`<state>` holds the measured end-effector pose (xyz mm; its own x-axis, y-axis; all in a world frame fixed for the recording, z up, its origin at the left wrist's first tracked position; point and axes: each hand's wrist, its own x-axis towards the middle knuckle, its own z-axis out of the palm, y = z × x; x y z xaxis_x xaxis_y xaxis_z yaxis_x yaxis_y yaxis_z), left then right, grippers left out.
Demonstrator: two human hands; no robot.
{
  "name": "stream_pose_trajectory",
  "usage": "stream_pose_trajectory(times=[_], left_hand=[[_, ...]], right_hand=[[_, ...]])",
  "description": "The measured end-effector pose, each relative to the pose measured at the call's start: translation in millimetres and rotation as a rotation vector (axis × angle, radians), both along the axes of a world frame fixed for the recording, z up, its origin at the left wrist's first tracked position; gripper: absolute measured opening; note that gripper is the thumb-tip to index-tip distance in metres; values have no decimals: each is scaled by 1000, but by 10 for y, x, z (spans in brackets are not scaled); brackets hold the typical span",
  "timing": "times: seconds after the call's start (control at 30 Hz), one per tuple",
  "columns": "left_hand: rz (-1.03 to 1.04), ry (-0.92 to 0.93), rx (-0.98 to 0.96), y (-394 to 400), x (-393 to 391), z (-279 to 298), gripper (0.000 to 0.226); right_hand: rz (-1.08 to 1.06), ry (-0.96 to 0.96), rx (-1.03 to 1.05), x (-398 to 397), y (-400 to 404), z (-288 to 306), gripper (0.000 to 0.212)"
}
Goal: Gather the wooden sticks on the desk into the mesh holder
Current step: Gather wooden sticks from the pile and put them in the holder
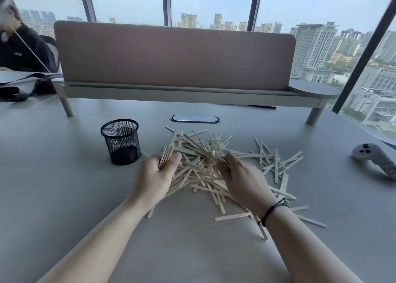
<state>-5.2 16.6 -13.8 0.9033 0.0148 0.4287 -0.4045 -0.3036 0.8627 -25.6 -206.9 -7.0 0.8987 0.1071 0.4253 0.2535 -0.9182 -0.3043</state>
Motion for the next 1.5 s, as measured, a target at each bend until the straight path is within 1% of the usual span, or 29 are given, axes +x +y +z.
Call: stream_pose_trajectory(times=[0.17,0.27,0.37,0.43,0.53,0.63,0.77,0.8,0.87,0.9,0.93,0.97,1.03,1.07,1.1,1.13,1.17,1.23,1.27,1.3,1.33,1.4,1.43,1.47,1.5], left_hand=[[-20,13,-58,-20,-14,-5,54],[-12,20,-97,-8,7,-22,51],[-15,38,-125,5,4,-6,50],[-14,45,-161,7,-1,14,52],[11,44,-192,10,2,25,51],[15,55,-278,40,24,12,49],[15,102,-407,66,36,46,50],[-2,124,-449,66,34,60,53],[-67,141,-506,72,25,78,75],[-113,127,-506,74,17,82,84],[-158,108,-497,68,-2,91,87],[-207,88,-484,58,-21,98,84],[-285,58,-440,28,-62,115,66],[-307,50,-424,3,-91,135,60],[-311,48,-431,-21,-107,144,59],[-291,60,-458,-42,-121,156,62],[-250,78,-490,-54,-118,166,62],[-180,105,-531,-47,-85,162,41],[-159,125,-540,-41,-69,155,32],[-137,145,-549,-31,-50,141,32],[-116,155,-556,-26,-36,126,41],[-60,150,-543,-34,-30,99,70],[-33,146,-536,-46,-42,99,76],[-14,148,-538,-59,-53,99,74],[3,154,-552,-78,-66,112,64]], right_hand=[[-12,32,-18,42,28,6,52],[-27,94,-40,69,61,-1,68],[-21,113,-34,94,90,24,75],[-3,121,-17,99,99,61,75],[25,114,-32,99,104,133,70],[21,83,-40,113,109,191,58],[71,-6,109,134,166,375,56],[87,-26,151,141,188,448,56],[126,-72,208,158,246,591,55],[148,-97,210,166,287,648,54],[167,-115,193,174,335,685,53],[182,-123,161,174,397,703,52],[209,-93,64,160,544,664,45],[228,-64,18,149,628,614,37],[246,-41,-10,141,701,549,27],[260,-34,-13,127,761,479,19],[274,-40,0,103,819,419,21],[297,-76,8,95,908,303,41],[303,-90,20,97,948,268,46],[312,-99,41,102,977,240,48],[305,-101,69,107,999,220,46],[287,-115,114,127,1011,189,35],[278,-117,117,130,1010,183,29],[253,-111,118,123,1017,182,22],[246,-110,127,119,1014,180,19]])
